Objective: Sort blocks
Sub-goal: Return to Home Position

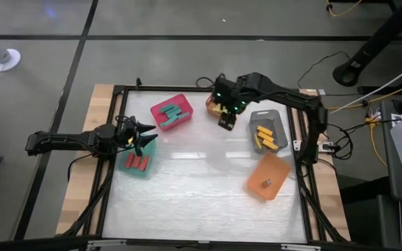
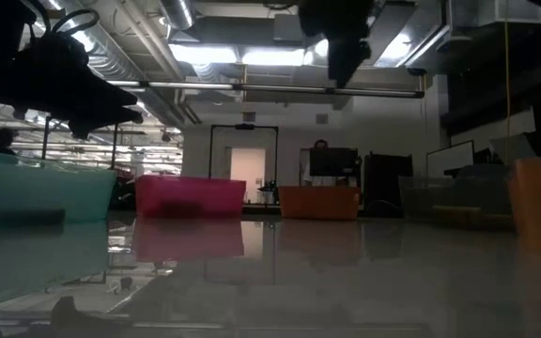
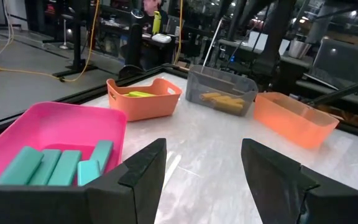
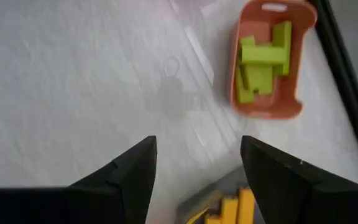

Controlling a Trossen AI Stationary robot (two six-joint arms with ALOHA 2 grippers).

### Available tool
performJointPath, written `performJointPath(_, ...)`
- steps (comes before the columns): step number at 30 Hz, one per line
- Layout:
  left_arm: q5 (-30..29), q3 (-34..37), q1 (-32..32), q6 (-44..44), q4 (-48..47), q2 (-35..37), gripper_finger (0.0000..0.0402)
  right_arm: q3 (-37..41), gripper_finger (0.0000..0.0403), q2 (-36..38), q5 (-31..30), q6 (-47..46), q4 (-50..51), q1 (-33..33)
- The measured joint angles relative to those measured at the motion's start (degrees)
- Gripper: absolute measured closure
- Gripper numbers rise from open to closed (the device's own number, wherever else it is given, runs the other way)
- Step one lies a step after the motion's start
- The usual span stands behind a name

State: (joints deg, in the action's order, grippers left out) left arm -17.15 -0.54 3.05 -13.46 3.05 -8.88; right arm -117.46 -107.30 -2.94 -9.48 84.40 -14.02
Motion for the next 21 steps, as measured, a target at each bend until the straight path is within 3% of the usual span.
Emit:
performJointPath(5,0.04,0.0,0.0,-0.01,-0.02,0.0,0.0204,11.04,0.0171,9.77,-0.22,-5.23,-1.15,3.16)
performJointPath(9,0.09,0.0,0.0,-0.04,-0.02,0.0,0.0204,24.36,0.0171,20.99,-3.11,-8.68,-7.9,5.39)
performJointPath(18,0.17,0.0,0.0,-0.04,-0.02,0.0,0.0204,59.18,0.0171,45.92,0.47,-10.55,-46.27,6.16)
performJointPath(21,0.2,-0.01,0.0,-0.04,-0.02,0.0,0.0204,69.44,0.0171,50.72,7.51,-6.79,-60.71,6.12)
